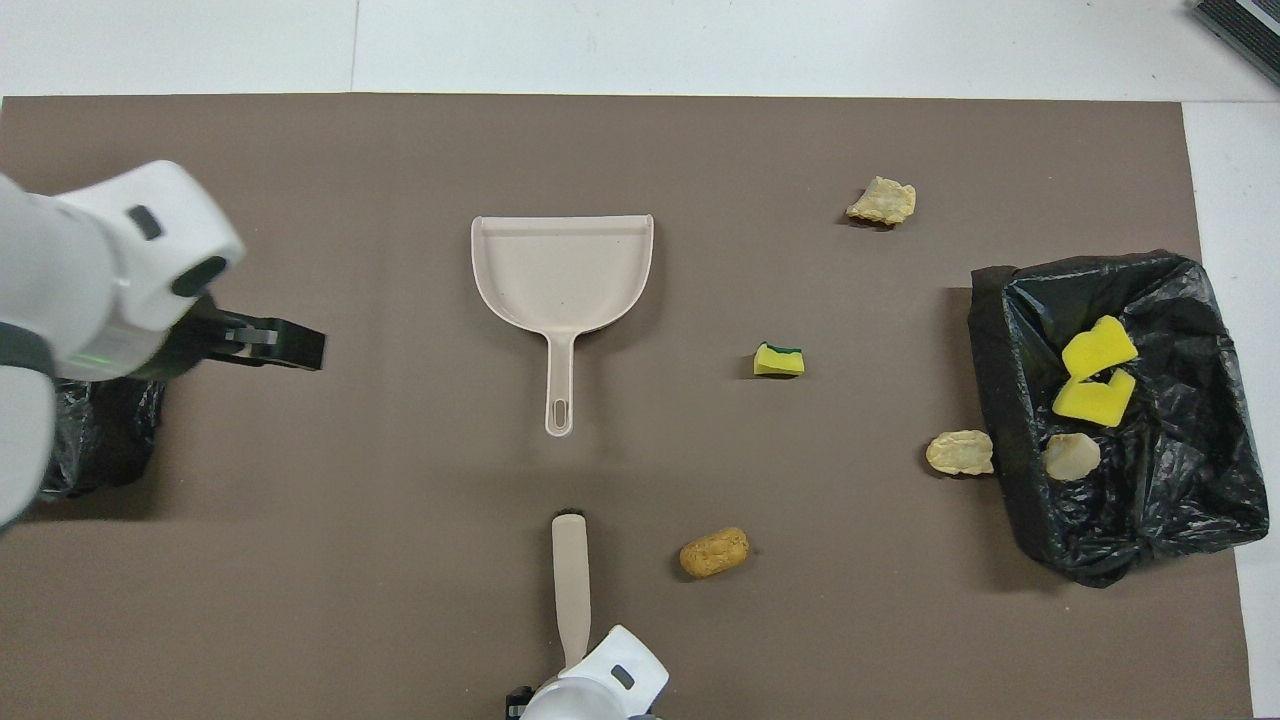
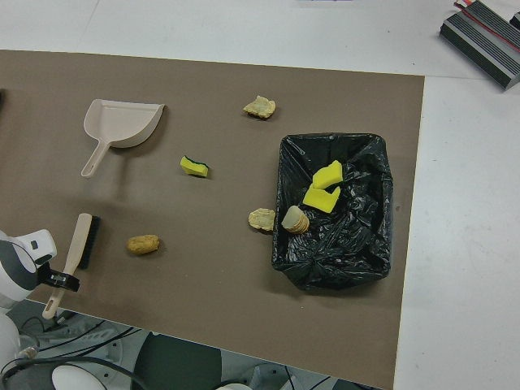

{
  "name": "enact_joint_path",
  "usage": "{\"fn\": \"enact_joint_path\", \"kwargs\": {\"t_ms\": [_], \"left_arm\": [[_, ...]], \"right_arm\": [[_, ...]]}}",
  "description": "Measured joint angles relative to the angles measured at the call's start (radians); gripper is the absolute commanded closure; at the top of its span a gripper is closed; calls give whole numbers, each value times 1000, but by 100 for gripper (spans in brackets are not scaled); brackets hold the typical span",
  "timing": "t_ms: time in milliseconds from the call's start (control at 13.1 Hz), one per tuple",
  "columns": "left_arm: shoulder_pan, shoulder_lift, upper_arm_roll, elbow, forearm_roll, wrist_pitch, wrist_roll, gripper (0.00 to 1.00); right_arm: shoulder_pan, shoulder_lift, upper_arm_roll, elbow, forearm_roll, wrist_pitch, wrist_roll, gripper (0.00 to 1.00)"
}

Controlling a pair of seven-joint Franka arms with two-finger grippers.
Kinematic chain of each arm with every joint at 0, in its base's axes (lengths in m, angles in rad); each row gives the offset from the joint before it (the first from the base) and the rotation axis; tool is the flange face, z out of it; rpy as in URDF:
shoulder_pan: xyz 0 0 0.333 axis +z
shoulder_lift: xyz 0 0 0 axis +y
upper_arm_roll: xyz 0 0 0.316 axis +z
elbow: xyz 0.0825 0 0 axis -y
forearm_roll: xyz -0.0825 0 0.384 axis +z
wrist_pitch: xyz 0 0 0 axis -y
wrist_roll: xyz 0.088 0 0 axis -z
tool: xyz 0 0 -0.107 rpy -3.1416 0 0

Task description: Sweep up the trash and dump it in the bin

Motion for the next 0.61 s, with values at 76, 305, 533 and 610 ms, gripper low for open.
{"fn": "enact_joint_path", "kwargs": {"t_ms": [76,305,533,610], "left_arm": [[-4,5,-48,-65,-1,93,-69,0],[-14,82,-159,-163,18,304,-199,0],[-64,260,-199,-163,215,490,-448,0],[-71,315,-213,-152,252,524,-502,0]], "right_arm": [[0,-1,0,0,1,0,0,58],[0,-3,-1,0,1,3,0,100],[-1,-4,-3,1,1,4,1,100],[-3,-7,-6,1,1,4,1,100]]}}
